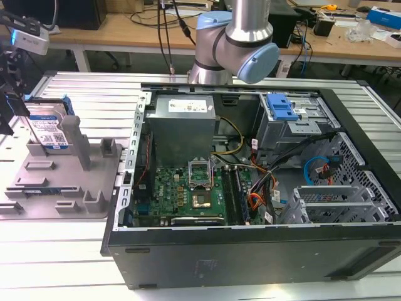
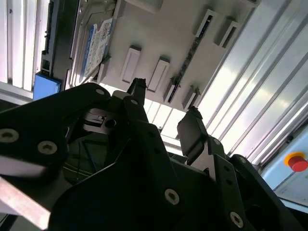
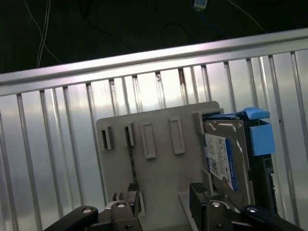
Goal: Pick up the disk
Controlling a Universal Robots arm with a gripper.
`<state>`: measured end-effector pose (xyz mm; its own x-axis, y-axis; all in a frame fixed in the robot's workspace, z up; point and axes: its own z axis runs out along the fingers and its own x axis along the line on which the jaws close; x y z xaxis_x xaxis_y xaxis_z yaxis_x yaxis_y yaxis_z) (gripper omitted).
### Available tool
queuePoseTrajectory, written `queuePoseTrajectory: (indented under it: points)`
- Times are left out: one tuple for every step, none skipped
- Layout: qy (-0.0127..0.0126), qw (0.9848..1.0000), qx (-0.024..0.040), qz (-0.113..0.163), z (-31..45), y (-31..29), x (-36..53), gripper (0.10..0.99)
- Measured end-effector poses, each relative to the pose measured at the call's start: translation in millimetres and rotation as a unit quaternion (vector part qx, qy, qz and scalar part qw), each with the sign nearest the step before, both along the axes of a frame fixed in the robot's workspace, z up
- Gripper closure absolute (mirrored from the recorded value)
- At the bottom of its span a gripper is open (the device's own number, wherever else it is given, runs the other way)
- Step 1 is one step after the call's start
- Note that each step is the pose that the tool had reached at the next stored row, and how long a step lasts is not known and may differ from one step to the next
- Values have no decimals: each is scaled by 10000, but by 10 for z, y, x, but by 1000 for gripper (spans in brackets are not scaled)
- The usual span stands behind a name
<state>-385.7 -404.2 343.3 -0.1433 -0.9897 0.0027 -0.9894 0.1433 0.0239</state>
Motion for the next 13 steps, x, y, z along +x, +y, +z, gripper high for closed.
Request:
queuePoseTrajectory:
  points:
    - [0,10000,0,9,0,0,1,545]
    - [1,10000,-1,10,1,-1,1,545]
    - [1,10000,-2,10,1,-1,1,545]
    - [1,10000,-3,11,1,-1,1,545]
    - [1,10000,-3,10,1,-1,1,545]
    - [1,10000,-4,11,1,-1,1,545]
    - [1,10000,-4,11,1,-1,1,545]
    - [1,10000,-4,11,1,0,1,545]
    - [1,10000,-4,10,1,6,0,545]
    - [1,10000,-4,10,1,37,-9,545]
    - [1,10000,-5,10,1,82,-28,545]
    - [0,10000,-5,12,1,124,-50,545]
    - [1,10000,-6,15,1,154,-69,545]
